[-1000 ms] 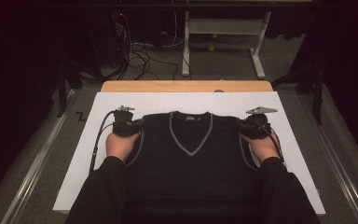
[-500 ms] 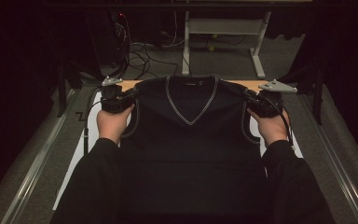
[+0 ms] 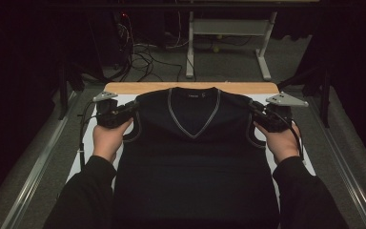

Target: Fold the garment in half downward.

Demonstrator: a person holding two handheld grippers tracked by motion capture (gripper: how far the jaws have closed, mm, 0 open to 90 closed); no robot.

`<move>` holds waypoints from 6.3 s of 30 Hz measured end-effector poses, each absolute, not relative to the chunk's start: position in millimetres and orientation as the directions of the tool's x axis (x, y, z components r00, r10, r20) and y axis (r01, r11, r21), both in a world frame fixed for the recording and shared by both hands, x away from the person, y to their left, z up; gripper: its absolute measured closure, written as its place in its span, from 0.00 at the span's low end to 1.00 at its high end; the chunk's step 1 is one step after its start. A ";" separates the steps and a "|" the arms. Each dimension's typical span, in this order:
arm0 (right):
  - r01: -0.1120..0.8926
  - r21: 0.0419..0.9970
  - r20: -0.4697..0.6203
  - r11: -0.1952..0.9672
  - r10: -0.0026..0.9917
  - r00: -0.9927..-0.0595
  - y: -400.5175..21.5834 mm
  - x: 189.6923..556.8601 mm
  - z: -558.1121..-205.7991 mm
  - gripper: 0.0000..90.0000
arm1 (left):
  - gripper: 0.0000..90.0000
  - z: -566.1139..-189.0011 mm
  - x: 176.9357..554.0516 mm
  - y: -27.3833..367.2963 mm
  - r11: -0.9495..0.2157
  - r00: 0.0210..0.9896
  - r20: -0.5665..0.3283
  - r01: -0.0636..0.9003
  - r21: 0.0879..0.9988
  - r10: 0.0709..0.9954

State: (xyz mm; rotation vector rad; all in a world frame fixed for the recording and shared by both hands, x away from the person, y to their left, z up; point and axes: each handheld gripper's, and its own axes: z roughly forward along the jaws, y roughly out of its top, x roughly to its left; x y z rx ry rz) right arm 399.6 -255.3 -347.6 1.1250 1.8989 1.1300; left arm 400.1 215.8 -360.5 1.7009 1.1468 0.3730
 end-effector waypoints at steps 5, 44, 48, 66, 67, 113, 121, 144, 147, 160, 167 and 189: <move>0.317 0.910 -0.100 0.266 0.884 -0.456 -261.1 371.7 -357.1 0.86 | 0.80 -367.1 368.7 219.3 -0.075 0.557 -0.248 0.493 0.867 0.793; 0.335 0.895 -0.056 0.295 0.819 -0.571 -289.1 203.0 -438.5 0.85 | 0.79 -443.1 193.1 227.3 -0.229 0.669 -0.228 0.522 0.822 0.708; 0.338 0.897 -0.053 0.284 0.829 -0.556 -294.1 191.5 -437.0 0.90 | 0.80 -438.6 181.5 229.7 -0.209 0.674 -0.228 0.503 0.839 0.703; 0.479 0.848 -0.009 0.227 0.910 -0.415 -302.2 262.4 -449.0 0.50 | 0.32 -465.1 280.9 254.3 -0.109 0.418 -0.244 0.662 0.742 0.875; 0.496 0.842 0.003 0.212 0.918 -0.398 -302.8 273.1 -449.1 0.46 | 0.29 -465.0 289.1 254.4 -0.101 0.401 -0.242 0.667 0.738 0.883; 0.473 0.829 -0.135 0.297 0.928 -0.346 -282.2 381.0 -438.7 0.87 | 0.81 -450.7 388.9 227.0 -0.127 0.396 -0.163 0.612 0.781 0.904; 0.444 0.837 -0.193 0.321 0.931 -0.310 -272.3 410.0 -416.5 0.87 | 0.81 -431.0 413.2 225.5 -0.141 0.364 -0.107 0.591 0.794 0.925; 0.530 0.813 -0.106 0.243 0.955 -0.276 -269.6 430.2 -425.5 0.53 | 0.44 -441.8 420.0 234.6 -0.076 0.290 -0.148 0.638 0.767 0.945; 0.518 0.825 -0.080 0.227 0.954 -0.289 -276.5 419.4 -424.4 0.47 | 0.38 -438.3 406.1 237.5 -0.075 0.315 -0.162 0.623 0.778 0.935; 0.537 0.824 0.013 0.182 0.941 -0.338 -285.5 380.9 -444.3 0.43 | 0.32 -457.1 369.5 234.6 -0.102 0.413 -0.229 0.640 0.761 0.882; 0.526 0.829 0.041 0.189 0.918 -0.395 -287.5 354.2 -450.8 0.43 | 0.32 -453.3 337.5 224.0 -0.143 0.501 -0.220 0.588 0.796 0.837; 0.525 0.797 -0.029 0.298 0.888 -0.459 -267.1 334.6 -461.1 0.92 | 0.84 -468.7 337.1 195.1 -0.231 0.531 -0.186 0.622 0.748 0.827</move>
